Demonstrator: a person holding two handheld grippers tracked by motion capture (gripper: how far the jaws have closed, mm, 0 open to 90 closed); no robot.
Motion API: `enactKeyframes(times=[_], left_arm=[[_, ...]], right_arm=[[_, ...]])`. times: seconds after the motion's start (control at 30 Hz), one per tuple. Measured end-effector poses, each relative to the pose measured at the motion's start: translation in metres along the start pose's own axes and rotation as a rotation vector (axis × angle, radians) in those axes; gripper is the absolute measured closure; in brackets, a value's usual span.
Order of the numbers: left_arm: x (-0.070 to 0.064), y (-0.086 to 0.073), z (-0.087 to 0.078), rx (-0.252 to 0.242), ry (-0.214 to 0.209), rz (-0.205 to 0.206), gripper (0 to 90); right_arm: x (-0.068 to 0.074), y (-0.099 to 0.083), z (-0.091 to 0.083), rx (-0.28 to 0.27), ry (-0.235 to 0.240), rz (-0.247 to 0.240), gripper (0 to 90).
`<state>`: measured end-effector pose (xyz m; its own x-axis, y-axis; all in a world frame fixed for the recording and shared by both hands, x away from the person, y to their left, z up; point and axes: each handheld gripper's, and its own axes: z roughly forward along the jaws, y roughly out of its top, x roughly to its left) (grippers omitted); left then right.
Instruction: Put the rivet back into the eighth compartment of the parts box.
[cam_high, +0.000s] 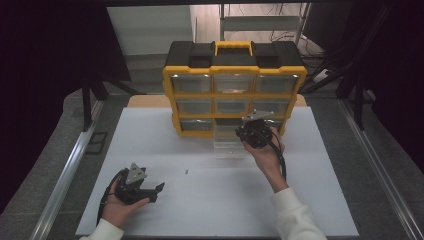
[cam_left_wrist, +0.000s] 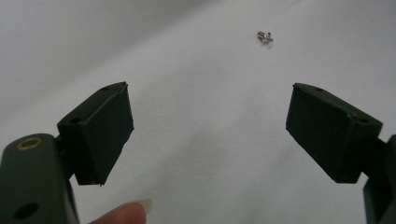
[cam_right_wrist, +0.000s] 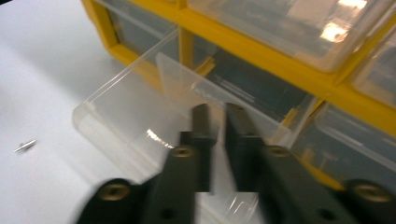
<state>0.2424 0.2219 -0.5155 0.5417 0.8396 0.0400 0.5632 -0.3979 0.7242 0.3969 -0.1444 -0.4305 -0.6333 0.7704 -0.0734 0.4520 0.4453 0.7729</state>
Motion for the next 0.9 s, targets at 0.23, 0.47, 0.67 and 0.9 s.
enactKeyframes(times=[0.23, 0.47, 0.67, 0.9], left_arm=[[0.000, 0.000, 0.000, -0.001, -0.001, 0.000, 15.3], [0.000, 0.000, 0.000, -0.003, -0.001, -0.001, 15.3], [0.000, 0.000, 0.000, -0.005, 0.000, -0.002, 15.3], [0.000, 0.000, 0.000, -0.006, 0.000, -0.003, 15.3]], right_arm=[[0.004, 0.002, 0.000, -0.049, 0.043, 0.019, 33.5], [0.013, 0.004, 0.001, -0.048, 0.097, -0.010, 25.5], [0.021, 0.006, 0.001, -0.052, 0.150, -0.034, 25.4], [0.036, 0.007, 0.004, -0.039, 0.190, -0.080, 25.5]])
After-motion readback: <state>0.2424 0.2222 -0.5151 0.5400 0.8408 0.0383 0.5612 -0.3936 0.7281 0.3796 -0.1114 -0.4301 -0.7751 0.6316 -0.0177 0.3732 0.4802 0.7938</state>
